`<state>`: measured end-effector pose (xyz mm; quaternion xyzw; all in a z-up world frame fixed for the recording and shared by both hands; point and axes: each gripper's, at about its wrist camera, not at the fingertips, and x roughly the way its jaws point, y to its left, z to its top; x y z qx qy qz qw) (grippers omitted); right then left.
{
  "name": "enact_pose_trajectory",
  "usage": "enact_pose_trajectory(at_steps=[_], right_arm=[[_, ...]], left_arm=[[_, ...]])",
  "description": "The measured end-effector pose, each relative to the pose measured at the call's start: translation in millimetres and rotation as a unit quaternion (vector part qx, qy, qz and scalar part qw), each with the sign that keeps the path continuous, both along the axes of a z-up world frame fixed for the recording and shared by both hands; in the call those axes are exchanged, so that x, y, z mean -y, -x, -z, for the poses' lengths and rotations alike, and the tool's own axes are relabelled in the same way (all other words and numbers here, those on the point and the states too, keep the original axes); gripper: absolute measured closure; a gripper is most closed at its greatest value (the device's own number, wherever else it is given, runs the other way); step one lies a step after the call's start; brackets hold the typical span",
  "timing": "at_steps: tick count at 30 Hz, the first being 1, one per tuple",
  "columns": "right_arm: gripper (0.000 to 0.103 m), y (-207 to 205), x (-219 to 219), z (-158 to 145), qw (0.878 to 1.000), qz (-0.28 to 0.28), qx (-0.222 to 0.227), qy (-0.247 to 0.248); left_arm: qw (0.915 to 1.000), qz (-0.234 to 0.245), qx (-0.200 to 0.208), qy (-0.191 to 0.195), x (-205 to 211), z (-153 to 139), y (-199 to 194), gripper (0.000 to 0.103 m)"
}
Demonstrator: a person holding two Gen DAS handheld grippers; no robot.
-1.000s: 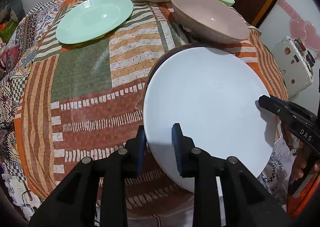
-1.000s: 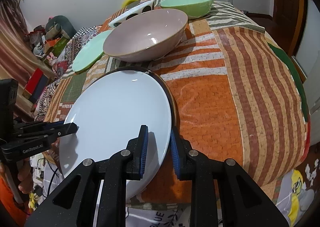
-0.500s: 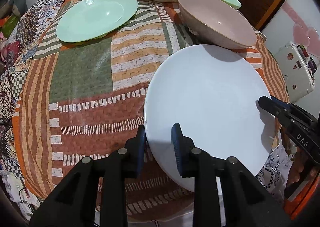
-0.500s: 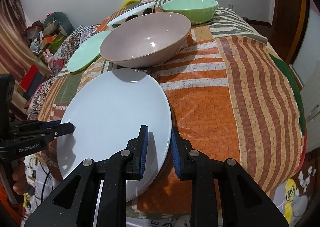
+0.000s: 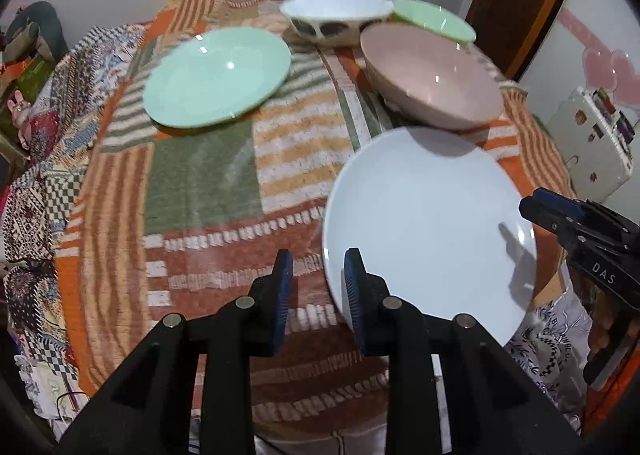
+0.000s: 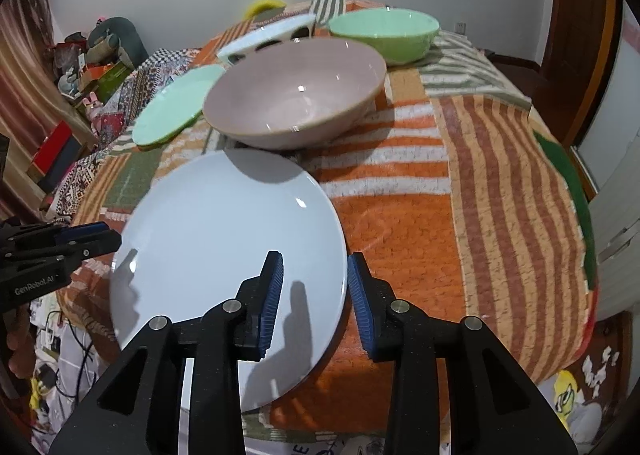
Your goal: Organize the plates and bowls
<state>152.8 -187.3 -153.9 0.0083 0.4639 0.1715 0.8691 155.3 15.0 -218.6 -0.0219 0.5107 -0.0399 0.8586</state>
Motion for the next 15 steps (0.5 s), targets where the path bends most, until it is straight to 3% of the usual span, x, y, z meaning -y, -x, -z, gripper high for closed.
enact_pose_trajectory(at_steps=[4,6,10,15], right_arm=[[0.064,6.2,-6.0,-22.8,1.000,-0.009,0.030,-0.005],[0.063,7.5,-13.5,-34.4,0.999,-0.017,0.044,-0.009],[0.048,8.1,-32.6,-56.5,0.996,-0.031,0.076,-0.025],[0.047,-1.4,-64.2,-70.4,0.993,-0.048,0.098,-0.040]], left_arm=[[0.9992,-0.011,0.036,0.010,-18.0,-26.5,10.0,0.071],[0.9982,-0.020,0.056,0.010,-27.7,-38.8,13.5,0.061],[0.9949,-0.034,0.094,0.014,-48.9,-63.7,18.1,0.055],[0.9910,-0.054,0.120,0.023,-77.8,-80.3,13.7,0.042]])
